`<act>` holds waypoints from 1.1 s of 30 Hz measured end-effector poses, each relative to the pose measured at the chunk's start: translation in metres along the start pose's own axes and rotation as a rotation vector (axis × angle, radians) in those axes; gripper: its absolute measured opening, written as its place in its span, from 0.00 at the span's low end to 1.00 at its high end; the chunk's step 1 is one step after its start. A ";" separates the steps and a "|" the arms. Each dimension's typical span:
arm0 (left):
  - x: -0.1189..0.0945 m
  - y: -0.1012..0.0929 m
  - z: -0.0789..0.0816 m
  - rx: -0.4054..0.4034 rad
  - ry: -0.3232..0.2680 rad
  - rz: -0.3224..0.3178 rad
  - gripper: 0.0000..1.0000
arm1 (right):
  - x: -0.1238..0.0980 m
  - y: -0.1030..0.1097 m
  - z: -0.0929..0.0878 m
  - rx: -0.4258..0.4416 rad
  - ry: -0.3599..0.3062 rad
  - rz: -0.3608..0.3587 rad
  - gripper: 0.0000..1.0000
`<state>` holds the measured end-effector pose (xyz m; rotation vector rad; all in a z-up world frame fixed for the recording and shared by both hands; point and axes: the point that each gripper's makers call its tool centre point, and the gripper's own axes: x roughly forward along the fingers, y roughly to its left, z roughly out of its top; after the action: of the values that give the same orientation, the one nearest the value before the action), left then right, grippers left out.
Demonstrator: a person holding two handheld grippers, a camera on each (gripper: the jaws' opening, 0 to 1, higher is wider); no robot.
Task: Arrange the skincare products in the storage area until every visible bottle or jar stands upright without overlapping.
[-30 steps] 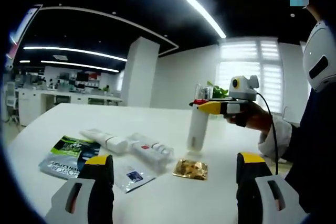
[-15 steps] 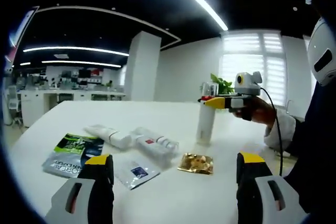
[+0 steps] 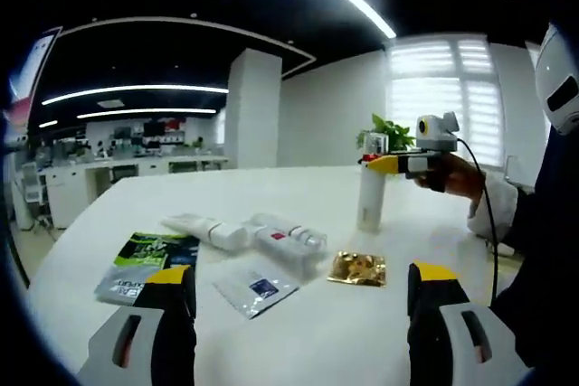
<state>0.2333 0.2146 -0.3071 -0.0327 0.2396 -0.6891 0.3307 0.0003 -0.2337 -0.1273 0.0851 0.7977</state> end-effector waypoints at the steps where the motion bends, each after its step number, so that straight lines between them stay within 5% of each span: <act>1: 0.000 0.001 -0.002 0.000 0.002 0.002 1.00 | 0.000 -0.002 0.000 0.006 -0.003 -0.007 0.33; 33: 0.001 0.013 -0.004 -0.053 -0.013 0.045 1.00 | -0.030 -0.032 -0.005 -0.003 -0.012 -0.066 0.33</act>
<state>0.2419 0.2243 -0.3124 -0.0825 0.2457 -0.6373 0.3327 -0.0434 -0.2319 -0.1278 0.0678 0.7329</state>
